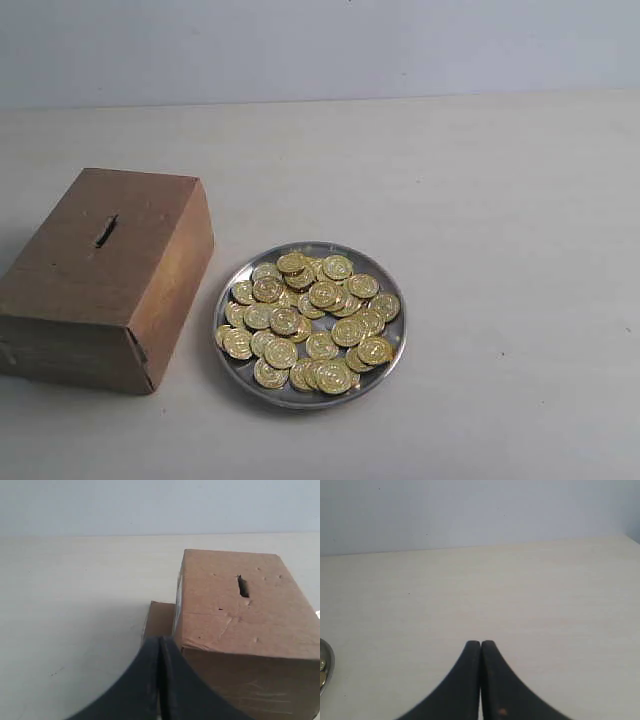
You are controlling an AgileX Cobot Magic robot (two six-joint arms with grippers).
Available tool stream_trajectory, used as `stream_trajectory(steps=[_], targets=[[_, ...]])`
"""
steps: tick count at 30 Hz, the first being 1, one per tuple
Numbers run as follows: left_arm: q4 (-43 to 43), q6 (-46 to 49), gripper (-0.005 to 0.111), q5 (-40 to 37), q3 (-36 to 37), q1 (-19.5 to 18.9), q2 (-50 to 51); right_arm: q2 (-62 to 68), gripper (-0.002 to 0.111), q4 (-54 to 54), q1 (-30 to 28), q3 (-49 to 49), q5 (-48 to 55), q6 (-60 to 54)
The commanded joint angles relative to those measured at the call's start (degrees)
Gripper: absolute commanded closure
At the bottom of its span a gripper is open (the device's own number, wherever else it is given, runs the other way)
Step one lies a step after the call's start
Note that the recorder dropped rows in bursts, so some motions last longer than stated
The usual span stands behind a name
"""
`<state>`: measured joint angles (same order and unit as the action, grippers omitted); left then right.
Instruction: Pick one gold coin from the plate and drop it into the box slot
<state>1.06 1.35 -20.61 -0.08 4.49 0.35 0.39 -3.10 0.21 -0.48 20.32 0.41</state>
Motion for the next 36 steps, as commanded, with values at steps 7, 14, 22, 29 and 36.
stream_trajectory(steps=[7,14,22,29,36], targets=[[-2.8,7.0,0.107,5.4,0.1,0.2,-0.3,-0.4,0.108,0.5,-0.4,0.2,-0.2,-0.4],[10.4,-13.8,0.107,22.9,0.1,0.2,-0.3,-0.4,0.108,3.1,-0.4,0.2,-13.7,-0.1],[10.4,-13.8,0.107,27.2,0.1,0.2,-0.3,-0.4,0.108,3.1,-0.4,0.2,-24.4,-0.1],[10.4,-13.7,0.107,26.2,0.1,0.2,-0.3,-0.4,0.108,-11.9,-0.4,0.2,-25.3,13.2],[10.4,-18.3,0.107,26.2,0.1,0.2,-0.3,-0.4,0.108,-19.1,-0.4,0.2,-25.3,17.8]])
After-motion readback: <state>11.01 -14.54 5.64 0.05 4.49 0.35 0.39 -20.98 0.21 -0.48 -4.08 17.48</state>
